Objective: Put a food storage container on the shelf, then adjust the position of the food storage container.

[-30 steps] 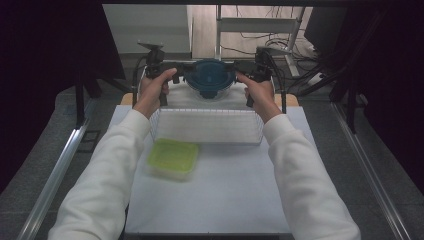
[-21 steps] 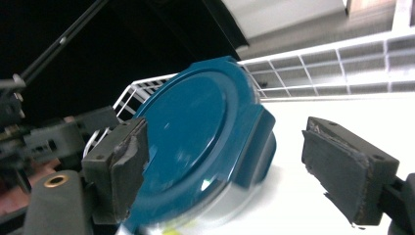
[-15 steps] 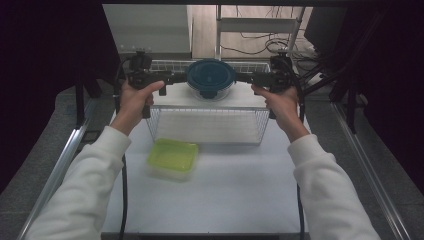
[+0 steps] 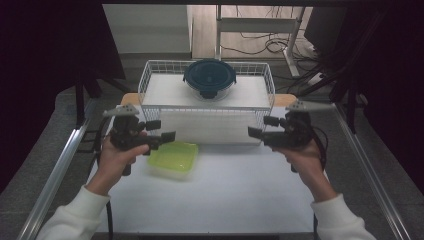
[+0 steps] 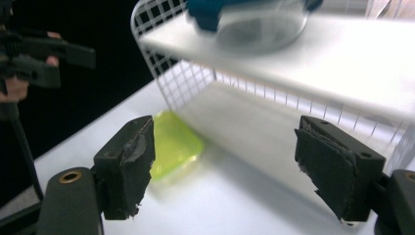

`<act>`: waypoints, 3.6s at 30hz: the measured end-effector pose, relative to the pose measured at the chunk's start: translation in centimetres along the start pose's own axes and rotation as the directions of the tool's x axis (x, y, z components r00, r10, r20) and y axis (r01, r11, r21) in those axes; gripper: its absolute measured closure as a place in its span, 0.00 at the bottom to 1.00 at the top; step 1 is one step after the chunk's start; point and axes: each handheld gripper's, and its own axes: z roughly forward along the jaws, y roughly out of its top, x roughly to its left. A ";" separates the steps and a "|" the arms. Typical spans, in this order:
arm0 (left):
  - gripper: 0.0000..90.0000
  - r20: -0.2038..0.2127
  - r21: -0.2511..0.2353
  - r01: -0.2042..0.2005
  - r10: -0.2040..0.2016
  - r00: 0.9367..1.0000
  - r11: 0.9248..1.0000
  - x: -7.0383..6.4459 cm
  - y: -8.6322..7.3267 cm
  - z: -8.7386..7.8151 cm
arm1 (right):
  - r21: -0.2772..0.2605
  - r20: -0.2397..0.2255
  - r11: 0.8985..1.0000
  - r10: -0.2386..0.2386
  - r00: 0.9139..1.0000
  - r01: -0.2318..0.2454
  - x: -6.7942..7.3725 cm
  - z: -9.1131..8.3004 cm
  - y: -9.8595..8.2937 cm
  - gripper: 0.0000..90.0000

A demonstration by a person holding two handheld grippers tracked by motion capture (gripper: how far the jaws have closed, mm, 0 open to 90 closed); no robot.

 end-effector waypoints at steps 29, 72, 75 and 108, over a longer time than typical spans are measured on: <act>0.29 -0.050 0.160 -0.029 0.037 0.998 0.987 -2.7 -11.3 2.8 | 0.158 -0.056 0.987 0.027 0.998 -0.018 1.6 0.9 -13.2 0.30; 0.92 -0.329 0.281 0.180 -0.081 0.941 0.943 12.5 -7.1 5.2 | 0.189 -0.034 0.982 0.015 0.999 -0.008 1.2 0.9 -14.2 0.30; 0.99 -0.343 0.314 0.155 -0.040 0.938 0.937 12.7 -6.6 5.5 | 0.192 -0.037 0.981 0.014 0.999 -0.007 1.2 1.1 -14.2 0.30; 1.00 -0.329 0.456 0.121 0.040 0.943 0.882 13.1 -6.3 9.8 | 0.205 -0.025 0.979 0.008 1.000 -0.003 1.0 1.1 -14.3 0.30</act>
